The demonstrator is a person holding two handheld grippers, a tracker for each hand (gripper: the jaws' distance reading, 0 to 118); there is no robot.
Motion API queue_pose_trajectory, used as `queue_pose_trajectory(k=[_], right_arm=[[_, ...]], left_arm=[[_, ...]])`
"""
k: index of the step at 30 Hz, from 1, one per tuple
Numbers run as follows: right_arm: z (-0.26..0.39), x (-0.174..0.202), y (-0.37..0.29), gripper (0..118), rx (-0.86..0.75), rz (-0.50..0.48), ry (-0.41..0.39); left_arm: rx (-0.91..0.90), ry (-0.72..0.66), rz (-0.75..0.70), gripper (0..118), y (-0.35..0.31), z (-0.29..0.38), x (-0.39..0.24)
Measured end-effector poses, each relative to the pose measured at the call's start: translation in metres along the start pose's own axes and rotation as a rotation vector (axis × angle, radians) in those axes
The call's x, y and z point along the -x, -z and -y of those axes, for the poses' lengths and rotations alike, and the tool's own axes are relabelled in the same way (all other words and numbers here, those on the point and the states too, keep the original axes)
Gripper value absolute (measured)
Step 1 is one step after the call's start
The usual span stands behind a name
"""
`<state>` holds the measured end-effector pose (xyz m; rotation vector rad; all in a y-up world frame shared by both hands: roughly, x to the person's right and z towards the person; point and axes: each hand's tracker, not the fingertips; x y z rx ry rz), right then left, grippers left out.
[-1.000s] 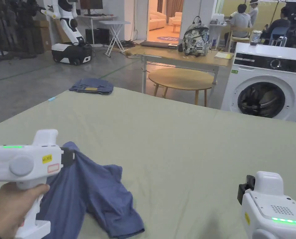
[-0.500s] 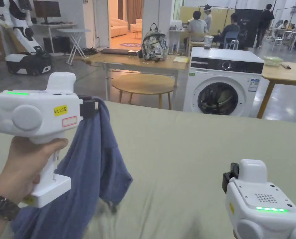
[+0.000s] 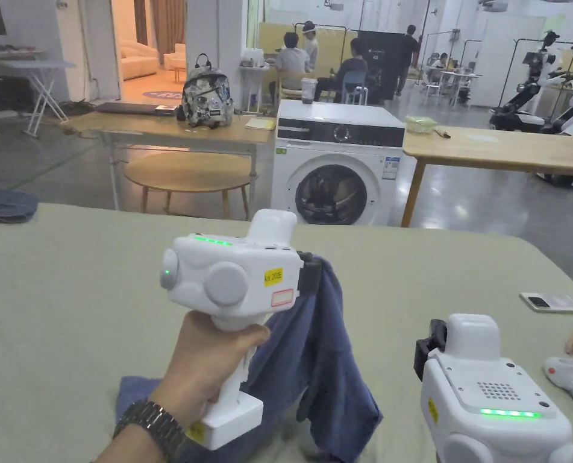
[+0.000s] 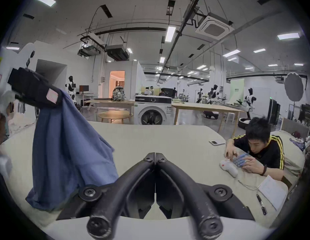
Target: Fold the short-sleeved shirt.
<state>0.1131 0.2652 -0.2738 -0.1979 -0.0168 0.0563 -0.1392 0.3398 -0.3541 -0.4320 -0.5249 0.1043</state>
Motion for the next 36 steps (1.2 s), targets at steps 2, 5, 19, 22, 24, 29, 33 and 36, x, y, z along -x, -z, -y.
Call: queue_pose_trajectory(k=[2, 5, 19, 22, 24, 29, 33, 36], right_arm=[[0.003, -0.011, -0.002, 0, 0.005, 0.023, -0.001], [0.009, -0.025, -0.004, 0, 0.02, 0.053, 0.002], [0.029, -0.04, -0.007, 0, 0.071, 0.083, 0.023], [0.027, -0.03, -0.006, 0, 0.065, 0.066, 0.021], [0.024, -0.022, -0.005, 0, 0.056, 0.051, 0.018], [0.02, -0.002, -0.004, 0, 0.029, 0.017, 0.026], [0.018, 0.013, -0.002, 0, 0.016, -0.012, 0.033], [0.016, 0.022, 0.001, 0, 0.011, -0.031, 0.043]], left_arm=[[0.054, 0.002, 0.04, 0, 0.018, 0.013, -0.02], [0.123, -0.025, 0.057, 0, 0.044, 0.034, -0.036], [0.065, -0.047, -0.112, 44, 0.015, 0.062, -0.019], [0.006, -0.052, -0.166, 56, -0.01, 0.061, -0.004], [-0.027, -0.05, -0.237, 56, -0.028, 0.064, 0.005], [-0.144, -0.055, -0.401, 45, -0.075, 0.09, 0.031], [-0.195, -0.028, -0.588, 1, -0.106, 0.114, 0.047], [-0.191, -0.091, -0.62, 0, -0.125, 0.128, 0.066]])
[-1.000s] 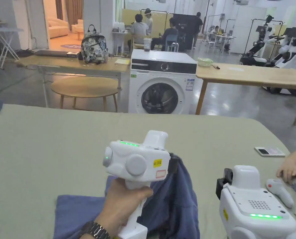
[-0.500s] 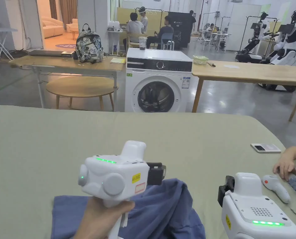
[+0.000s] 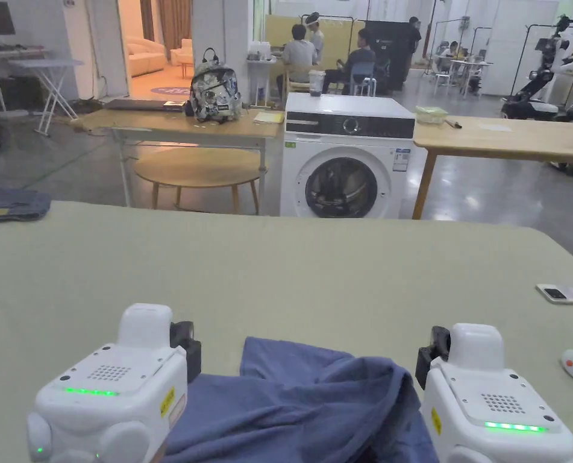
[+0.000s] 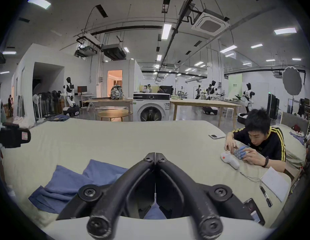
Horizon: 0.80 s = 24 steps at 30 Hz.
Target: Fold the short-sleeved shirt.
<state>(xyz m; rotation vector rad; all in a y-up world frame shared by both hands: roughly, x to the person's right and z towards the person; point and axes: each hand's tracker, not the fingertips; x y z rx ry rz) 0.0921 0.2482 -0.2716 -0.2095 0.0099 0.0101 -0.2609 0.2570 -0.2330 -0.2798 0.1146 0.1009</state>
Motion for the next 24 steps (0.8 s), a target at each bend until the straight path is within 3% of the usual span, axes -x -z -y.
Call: queue_pose_trajectory(k=[4, 7, 16, 22, 24], right_arm=[[-0.002, 0.011, 0.006, 0, 0.014, -0.015, -0.001], [-0.002, 0.017, 0.01, 0, 0.029, -0.026, -0.001], [0.003, 0.017, 0.023, 0, 0.068, -0.05, -0.011], [0.011, 0.006, 0.03, 0, 0.094, -0.036, 0.01], [0.013, 0.001, 0.032, 0, 0.104, -0.019, 0.005]], left_arm=[[0.058, 0.001, -0.052, 0, 0.004, 0.008, 0.025], [0.189, -0.088, -0.034, 0, 0.027, 0.01, 0.051], [0.465, -0.176, 0.023, 0, 0.133, 0.01, 0.101], [0.597, -0.21, 0.028, 0, 0.194, 0.021, 0.099], [0.633, -0.168, -0.011, 19, 0.209, 0.026, 0.095]])
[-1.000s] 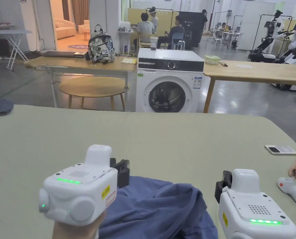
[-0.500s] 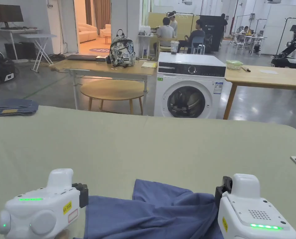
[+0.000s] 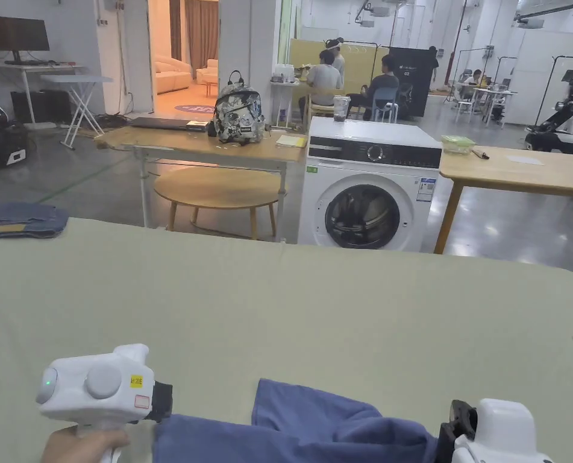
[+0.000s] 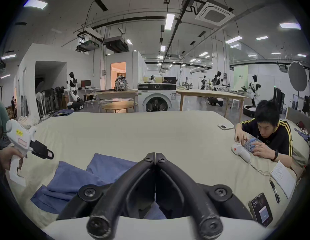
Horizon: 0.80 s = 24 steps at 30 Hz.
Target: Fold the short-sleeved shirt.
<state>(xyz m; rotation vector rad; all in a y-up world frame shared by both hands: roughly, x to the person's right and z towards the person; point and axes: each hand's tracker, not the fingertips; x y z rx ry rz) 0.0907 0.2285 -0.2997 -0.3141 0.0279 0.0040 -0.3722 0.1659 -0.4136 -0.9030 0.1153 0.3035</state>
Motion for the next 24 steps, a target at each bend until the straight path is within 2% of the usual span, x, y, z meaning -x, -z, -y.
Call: queue_pose_trajectory(k=[3, 6, 8, 13, 14, 15, 17, 21, 24], right_arm=[[0.002, -0.008, 0.002, 0, 0.011, 0.018, -0.001], [0.004, -0.016, 0.004, 0, 0.023, 0.031, 0.011], [0.007, -0.019, 0.005, 0, 0.029, 0.036, 0.011], [0.015, -0.025, 0.005, 0, 0.054, 0.051, -0.003], [0.016, -0.027, 0.005, 0, 0.058, 0.053, -0.005], [0.017, -0.028, 0.006, 0, 0.061, 0.054, -0.004], [0.018, -0.031, 0.005, 0, 0.066, 0.058, 0.006], [0.019, -0.038, 0.003, 0, 0.08, 0.06, 0.011], [0.016, -0.049, 0.003, 0, 0.114, 0.059, 0.024]], left_arm=[[0.069, -0.017, -0.025, 53, 0.016, -0.001, -0.009], [0.099, -0.031, -0.043, 59, 0.034, -0.001, -0.016], [0.147, -0.013, -0.068, 59, 0.046, 0.002, -0.023], [0.128, 0.12, -0.161, 58, 0.048, 0.012, -0.041], [0.116, 0.138, -0.153, 54, 0.046, 0.014, -0.044], [0.107, 0.154, -0.144, 44, 0.045, 0.017, -0.048], [0.102, 0.158, -0.132, 0, 0.042, 0.021, -0.05], [0.103, 0.147, -0.082, 0, 0.03, 0.026, -0.046], [0.038, 0.164, -0.063, 0, 0.006, 0.033, -0.044]])
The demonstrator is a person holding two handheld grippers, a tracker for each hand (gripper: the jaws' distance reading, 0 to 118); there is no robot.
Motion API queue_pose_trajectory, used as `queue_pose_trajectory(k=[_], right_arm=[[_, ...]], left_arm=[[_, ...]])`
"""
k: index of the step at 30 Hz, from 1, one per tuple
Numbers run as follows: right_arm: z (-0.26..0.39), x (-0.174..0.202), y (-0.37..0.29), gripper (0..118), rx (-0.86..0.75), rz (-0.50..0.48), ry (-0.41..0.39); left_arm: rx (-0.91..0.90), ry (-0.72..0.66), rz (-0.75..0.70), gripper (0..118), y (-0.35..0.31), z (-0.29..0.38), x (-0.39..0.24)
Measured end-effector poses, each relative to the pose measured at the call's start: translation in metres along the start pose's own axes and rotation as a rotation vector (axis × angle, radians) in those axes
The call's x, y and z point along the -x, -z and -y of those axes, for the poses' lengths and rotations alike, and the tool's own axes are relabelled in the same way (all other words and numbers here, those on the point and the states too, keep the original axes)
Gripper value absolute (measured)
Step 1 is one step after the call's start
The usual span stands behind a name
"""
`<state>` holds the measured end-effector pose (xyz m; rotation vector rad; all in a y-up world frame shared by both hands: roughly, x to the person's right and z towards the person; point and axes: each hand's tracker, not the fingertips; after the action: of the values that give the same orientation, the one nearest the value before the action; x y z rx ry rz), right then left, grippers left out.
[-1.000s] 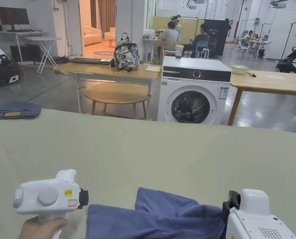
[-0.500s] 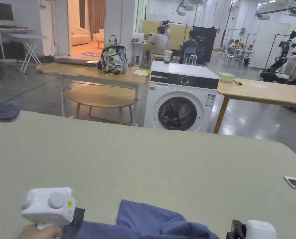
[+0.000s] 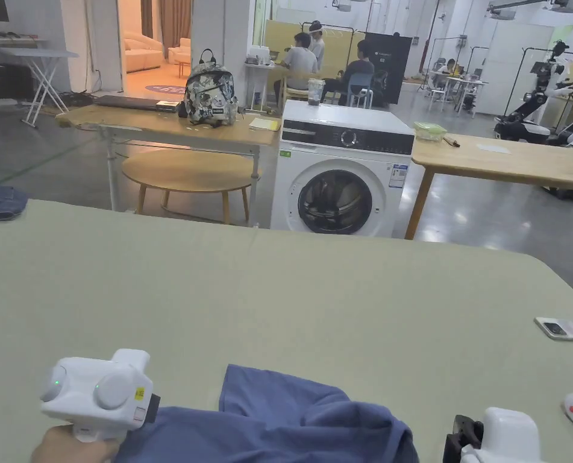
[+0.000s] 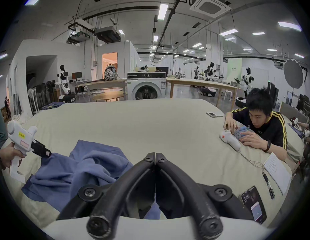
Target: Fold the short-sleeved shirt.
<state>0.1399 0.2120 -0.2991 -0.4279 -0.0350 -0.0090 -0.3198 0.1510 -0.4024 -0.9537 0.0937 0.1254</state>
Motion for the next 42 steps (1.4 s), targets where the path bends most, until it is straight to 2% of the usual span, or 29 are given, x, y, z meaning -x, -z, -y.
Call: queue_pose_trajectory(k=[7, 8, 9, 10, 11, 12, 16, 19, 21, 23, 24, 25, 28, 34, 38, 42], right_arm=[[0.006, -0.028, 0.023, 0, 0.258, -0.084, 0.02], [0.016, -0.032, 0.037, 6, 0.285, -0.094, 0.027], [0.021, -0.033, 0.046, 22, 0.314, -0.094, 0.02], [0.025, -0.033, 0.052, 48, 0.341, -0.096, 0.007], [0.03, -0.032, 0.059, 63, 0.371, -0.121, 0.013], [0.035, -0.032, 0.068, 68, 0.404, -0.127, 0.009], [0.054, -0.018, 0.092, 68, 0.516, -0.146, -0.06], [0.07, -0.01, 0.11, 68, 0.611, -0.144, -0.078], [0.072, -0.007, 0.105, 64, 0.547, -0.093, -0.074], [0.068, -0.009, 0.102, 41, 0.504, -0.084, -0.058], [0.065, -0.01, 0.096, 18, 0.512, -0.092, -0.051], [0.064, -0.012, 0.095, 1, 0.523, -0.105, -0.038], [0.054, -0.02, 0.082, 1, 0.432, -0.111, -0.024], [0.002, -0.025, 0.048, 1, 0.228, -0.064, -0.084], [-0.037, -0.028, 0.04, 1, 0.109, -0.024, -0.106], [-0.082, -0.029, 0.025, 1, 0.028, -0.035, -0.106]], left_arm=[[-0.145, -0.033, 0.065, 0, -0.067, 0.015, 0.017], [-0.166, -0.033, 0.067, 0, -0.076, 0.019, 0.018], [-0.182, -0.037, 0.063, 0, -0.083, 0.022, 0.018], [-0.181, -0.031, 0.066, 0, -0.089, 0.025, 0.019], [-0.192, -0.038, 0.068, 0, -0.095, 0.028, 0.02], [-0.205, -0.044, 0.068, 0, -0.101, 0.032, 0.021], [-0.217, -0.034, 0.059, 0, -0.112, 0.042, 0.021], [-0.217, -0.036, 0.054, 0, -0.113, 0.05, 0.02], [-0.214, -0.046, 0.055, 0, -0.113, 0.054, 0.021], [-0.25, -0.025, 0.027, 0, -0.114, 0.055, 0.025], [-0.247, -0.026, 0.026, 0, -0.113, 0.056, 0.025], [-0.242, -0.022, 0.021, 0, -0.113, 0.057, 0.024], [-0.236, -0.009, 0.014, 0, -0.117, 0.059, 0.023], [-0.264, -0.025, 0.032, 0, -0.139, 0.043, 0.024], [-0.36, 0.001, 0.007, 0, -0.171, 0.022, 0.029], [-0.423, -0.002, -0.01, 0, -0.203, -0.006, 0.043]])
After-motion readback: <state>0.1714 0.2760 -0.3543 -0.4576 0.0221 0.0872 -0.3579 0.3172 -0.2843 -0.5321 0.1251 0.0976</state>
